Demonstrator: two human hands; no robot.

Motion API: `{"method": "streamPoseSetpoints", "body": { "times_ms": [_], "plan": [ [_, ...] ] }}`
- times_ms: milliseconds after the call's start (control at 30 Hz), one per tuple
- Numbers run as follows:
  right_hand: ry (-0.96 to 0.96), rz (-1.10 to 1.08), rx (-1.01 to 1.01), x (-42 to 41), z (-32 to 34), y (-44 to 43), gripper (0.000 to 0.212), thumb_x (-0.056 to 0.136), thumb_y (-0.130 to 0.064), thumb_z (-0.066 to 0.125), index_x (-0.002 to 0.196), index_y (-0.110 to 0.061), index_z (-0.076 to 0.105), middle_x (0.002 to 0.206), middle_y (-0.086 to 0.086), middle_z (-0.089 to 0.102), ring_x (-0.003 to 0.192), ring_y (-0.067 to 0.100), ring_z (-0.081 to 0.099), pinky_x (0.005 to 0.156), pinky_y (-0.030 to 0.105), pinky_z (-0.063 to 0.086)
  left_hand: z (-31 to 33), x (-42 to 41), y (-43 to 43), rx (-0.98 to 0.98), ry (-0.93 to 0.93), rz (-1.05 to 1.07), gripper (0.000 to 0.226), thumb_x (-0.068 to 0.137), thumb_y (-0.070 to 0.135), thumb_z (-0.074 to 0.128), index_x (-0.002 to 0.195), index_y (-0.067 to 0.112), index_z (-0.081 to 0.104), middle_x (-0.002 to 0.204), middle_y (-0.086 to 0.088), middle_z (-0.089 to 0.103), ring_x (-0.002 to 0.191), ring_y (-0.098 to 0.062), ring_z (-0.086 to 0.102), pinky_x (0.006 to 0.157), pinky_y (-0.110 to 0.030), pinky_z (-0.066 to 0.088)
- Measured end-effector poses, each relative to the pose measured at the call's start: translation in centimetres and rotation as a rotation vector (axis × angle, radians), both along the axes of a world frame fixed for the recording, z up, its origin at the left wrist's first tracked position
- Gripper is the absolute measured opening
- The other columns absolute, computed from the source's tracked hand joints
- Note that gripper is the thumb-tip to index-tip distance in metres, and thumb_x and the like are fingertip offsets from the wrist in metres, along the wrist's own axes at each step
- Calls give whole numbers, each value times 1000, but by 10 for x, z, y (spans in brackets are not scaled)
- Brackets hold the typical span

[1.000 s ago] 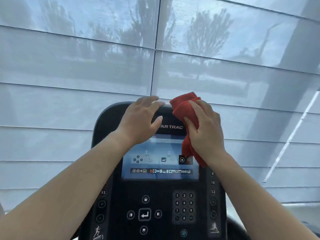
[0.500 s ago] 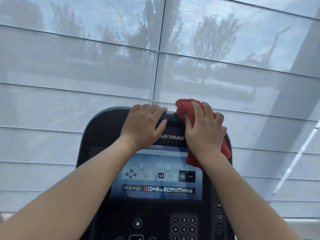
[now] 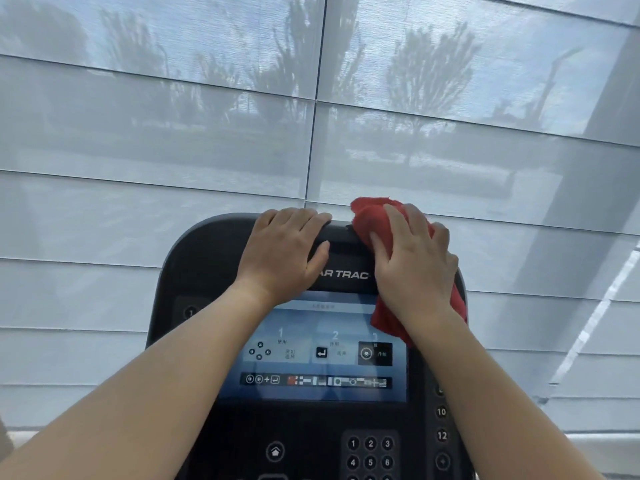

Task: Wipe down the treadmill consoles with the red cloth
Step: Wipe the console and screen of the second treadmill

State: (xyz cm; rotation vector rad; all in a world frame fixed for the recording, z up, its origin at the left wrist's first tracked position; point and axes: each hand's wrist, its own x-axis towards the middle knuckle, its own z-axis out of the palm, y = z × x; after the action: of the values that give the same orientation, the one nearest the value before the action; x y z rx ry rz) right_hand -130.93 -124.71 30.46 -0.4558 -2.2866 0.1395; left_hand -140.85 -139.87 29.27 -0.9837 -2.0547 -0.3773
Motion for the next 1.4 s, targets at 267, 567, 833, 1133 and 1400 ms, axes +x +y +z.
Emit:
{"method": "streamPoseSetpoints", "body": {
  "times_ms": [267,567,833,1133,1400],
  "plan": [
    [13,16,61,16,-31,-11,48,94,-40,41,140,-29,34,150,0,29,127,36,29,85,59,37,4,-1,-4,-75,-14,-24,49,88,41,32,126,18,51,120,-1,59,108,-23,53,91,-35,26],
    [-40,100,136,-25,9,-44,46,97,-41,32,141,-30,26,150,-4,24,127,33,27,92,54,33,14,-31,-59,97,-109,102,45,89,44,27,103,21,63,98,-2,66,89,-28,58,70,-33,39],
    [-15,84,94,-20,-6,-48,47,95,-42,38,139,-29,31,148,-4,28,123,32,29,86,53,34,6,-31,-61,154,-72,57,43,89,39,30,105,19,64,96,-1,67,84,-25,58,73,-34,39],
    [88,72,129,-16,-24,-60,47,91,-35,50,136,-25,40,144,1,38,118,37,36,80,55,37,4,-28,-62,187,-74,42,41,87,35,33,105,17,64,98,-2,68,86,-26,60,77,-36,40],
    [24,81,113,-23,-12,-60,47,94,-36,44,139,-27,34,148,0,30,122,35,31,84,53,35,-2,-24,-67,196,-84,51,42,87,34,33,114,18,61,110,0,65,101,-23,57,86,-37,36]
  ]
}}
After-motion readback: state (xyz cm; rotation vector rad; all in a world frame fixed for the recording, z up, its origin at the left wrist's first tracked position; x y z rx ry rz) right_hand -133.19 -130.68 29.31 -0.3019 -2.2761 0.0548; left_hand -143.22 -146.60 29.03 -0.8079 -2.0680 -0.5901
